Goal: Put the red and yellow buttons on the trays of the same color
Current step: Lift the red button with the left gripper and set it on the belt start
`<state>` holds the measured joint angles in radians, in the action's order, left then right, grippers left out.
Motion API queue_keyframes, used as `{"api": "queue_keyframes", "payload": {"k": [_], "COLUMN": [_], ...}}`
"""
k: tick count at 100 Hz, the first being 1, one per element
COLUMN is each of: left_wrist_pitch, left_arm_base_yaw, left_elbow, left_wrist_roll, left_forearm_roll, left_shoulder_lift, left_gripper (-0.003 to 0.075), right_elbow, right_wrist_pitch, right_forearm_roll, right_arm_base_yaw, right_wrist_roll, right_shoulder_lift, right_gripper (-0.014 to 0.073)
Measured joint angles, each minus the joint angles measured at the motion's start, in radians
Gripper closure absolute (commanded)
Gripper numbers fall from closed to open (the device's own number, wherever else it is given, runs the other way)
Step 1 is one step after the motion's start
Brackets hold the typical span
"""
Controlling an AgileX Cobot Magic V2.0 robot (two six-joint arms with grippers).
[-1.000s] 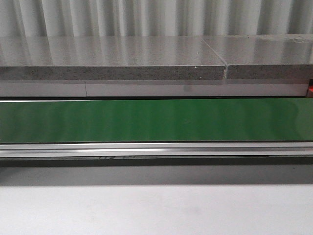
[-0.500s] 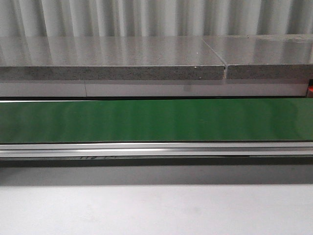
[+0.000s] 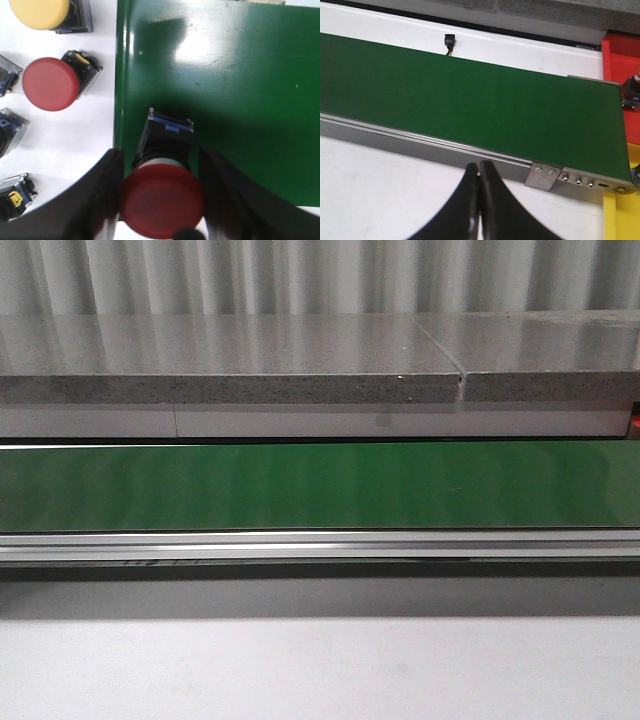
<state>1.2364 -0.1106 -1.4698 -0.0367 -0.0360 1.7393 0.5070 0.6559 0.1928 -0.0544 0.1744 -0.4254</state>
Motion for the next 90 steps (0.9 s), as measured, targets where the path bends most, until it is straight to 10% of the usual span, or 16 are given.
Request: {"api": "queue_keyframes", "payload": {"k": [29, 90], "left_wrist_pitch": [-0.002, -0.018], "left_arm_base_yaw": [0.0, -0.024], "left_elbow": [0.0, 0.0], "left_wrist_roll": [-0.002, -0.034], "left_forearm_roll": [-0.025, -0.124], "left_shoulder_lift": [0.002, -0.118], "left_gripper": [0.0243, 0.0237], "right_elbow": [0.0, 0.0], "right_wrist_pitch": [0.0, 0.0], "right_forearm_roll": [0.0, 0.0], "right_arm_base_yaw": [0.0, 0.0], "right_wrist_roll": [0.0, 0.0], "right_shoulder_lift": [0.0, 0.0], "right_gripper": [0.0659, 0.0659]}}
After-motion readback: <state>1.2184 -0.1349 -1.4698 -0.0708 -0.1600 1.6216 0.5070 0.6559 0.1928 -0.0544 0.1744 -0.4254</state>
